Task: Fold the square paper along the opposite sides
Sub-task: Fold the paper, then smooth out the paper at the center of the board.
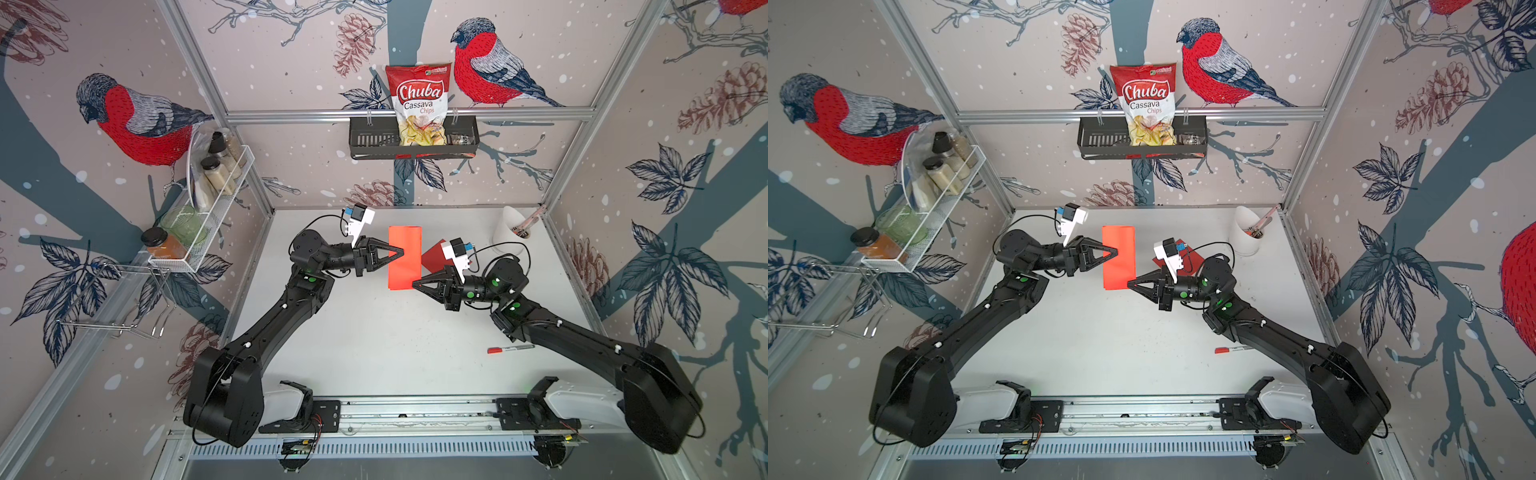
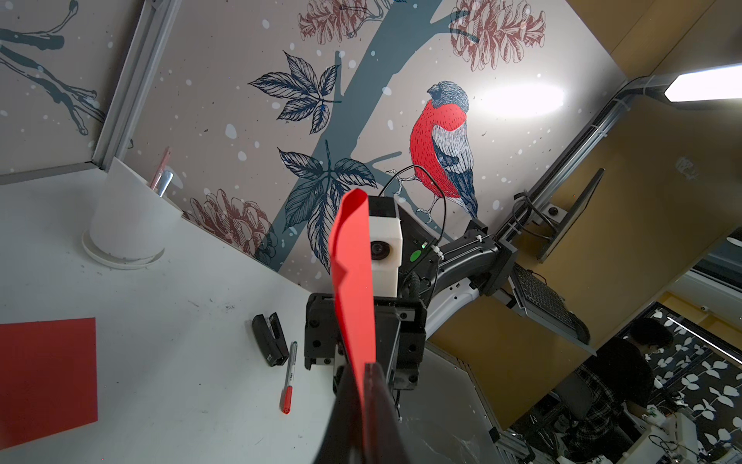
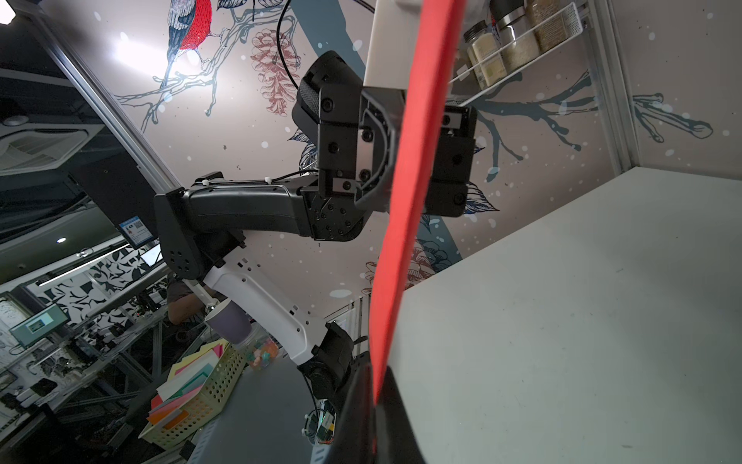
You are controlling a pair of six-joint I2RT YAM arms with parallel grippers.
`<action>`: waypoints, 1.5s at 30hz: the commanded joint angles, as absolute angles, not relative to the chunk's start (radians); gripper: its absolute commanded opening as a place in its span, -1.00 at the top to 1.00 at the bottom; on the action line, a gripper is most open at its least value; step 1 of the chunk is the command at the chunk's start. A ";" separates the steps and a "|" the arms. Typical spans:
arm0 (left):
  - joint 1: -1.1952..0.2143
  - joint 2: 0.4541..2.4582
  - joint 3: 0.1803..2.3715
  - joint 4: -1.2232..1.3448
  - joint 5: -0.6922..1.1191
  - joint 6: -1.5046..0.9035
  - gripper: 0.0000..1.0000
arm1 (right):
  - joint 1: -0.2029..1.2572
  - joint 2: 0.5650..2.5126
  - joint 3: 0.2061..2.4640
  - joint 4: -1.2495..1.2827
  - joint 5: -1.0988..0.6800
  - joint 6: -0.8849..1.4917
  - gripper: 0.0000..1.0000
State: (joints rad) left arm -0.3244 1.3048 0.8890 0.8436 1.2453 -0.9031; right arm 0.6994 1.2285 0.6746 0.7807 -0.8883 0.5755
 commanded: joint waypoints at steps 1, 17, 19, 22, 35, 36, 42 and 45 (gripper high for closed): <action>-0.315 1.310 0.907 0.739 1.239 -0.801 1.00 | 0.687 1.208 0.678 0.726 -0.864 0.531 -0.32; -0.491 1.634 1.097 -0.503 0.561 -0.016 1.00 | 0.844 1.052 0.241 0.989 0.007 -0.121 0.16; -0.497 1.667 1.125 -0.535 0.542 -0.002 1.00 | 0.857 1.125 0.248 1.024 -0.004 -0.137 0.26; -0.511 1.744 1.182 -0.593 0.488 0.026 1.00 | 0.886 1.279 0.251 1.146 -0.007 -0.108 0.43; -0.557 2.000 1.309 -0.670 0.464 0.122 1.00 | 1.014 1.720 0.352 1.208 0.065 -0.056 0.72; -0.557 2.000 1.316 -0.672 0.463 0.125 1.00 | 1.014 1.732 0.358 1.187 0.072 -0.061 0.73; -0.557 2.009 1.353 -0.689 0.469 0.145 1.00 | 1.025 1.819 0.405 1.086 0.103 -0.089 0.80; -0.557 2.007 1.345 -0.683 0.474 0.146 1.00 | 1.030 1.865 0.436 1.071 0.123 -0.101 0.84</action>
